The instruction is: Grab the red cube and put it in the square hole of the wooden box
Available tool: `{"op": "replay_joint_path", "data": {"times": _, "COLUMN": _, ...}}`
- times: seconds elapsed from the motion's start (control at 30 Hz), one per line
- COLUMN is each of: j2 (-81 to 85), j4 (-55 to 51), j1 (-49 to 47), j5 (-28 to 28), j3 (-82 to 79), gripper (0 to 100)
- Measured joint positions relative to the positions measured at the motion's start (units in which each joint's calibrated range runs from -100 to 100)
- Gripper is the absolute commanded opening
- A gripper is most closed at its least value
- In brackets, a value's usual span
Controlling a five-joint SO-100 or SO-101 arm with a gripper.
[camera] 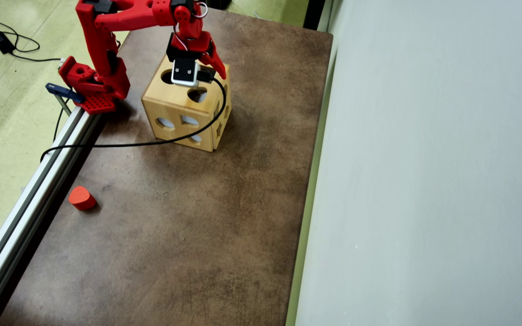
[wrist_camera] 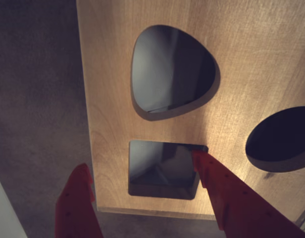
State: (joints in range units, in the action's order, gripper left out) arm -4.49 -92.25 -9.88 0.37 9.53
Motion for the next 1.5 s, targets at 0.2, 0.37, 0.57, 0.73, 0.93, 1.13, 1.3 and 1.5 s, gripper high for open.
{"op": "replay_joint_path", "data": {"times": 0.2, "j2": 7.1, "j4": -2.3, "j1": 0.0, "j5": 0.0, "j3": -0.1, "gripper": 32}}
{"op": "replay_joint_path", "data": {"times": 0.37, "j2": 29.5, "j4": -4.8, "j1": 0.0, "j5": 0.0, "j3": -1.6, "gripper": 32}}
{"op": "replay_joint_path", "data": {"times": 0.57, "j2": 66.4, "j4": -5.2, "j1": -0.1, "j5": 0.0, "j3": -12.8, "gripper": 32}}
{"op": "replay_joint_path", "data": {"times": 0.73, "j2": 94.4, "j4": -5.2, "j1": -0.1, "j5": 0.0, "j3": -23.9, "gripper": 32}}
{"op": "replay_joint_path", "data": {"times": 0.93, "j2": 99.7, "j4": -5.2, "j1": 0.4, "j5": 0.0, "j3": -25.7, "gripper": 32}}
{"op": "replay_joint_path", "data": {"times": 1.13, "j2": 99.7, "j4": -5.2, "j1": 0.8, "j5": 0.1, "j3": -26.1, "gripper": 32}}
{"op": "replay_joint_path", "data": {"times": 1.3, "j2": 99.7, "j4": -5.2, "j1": 8.3, "j5": 2.3, "j3": -27.2, "gripper": 30}}
{"op": "replay_joint_path", "data": {"times": 1.5, "j2": 99.8, "j4": -5.2, "j1": 10.6, "j5": 2.9, "j3": -29.8, "gripper": 3}}
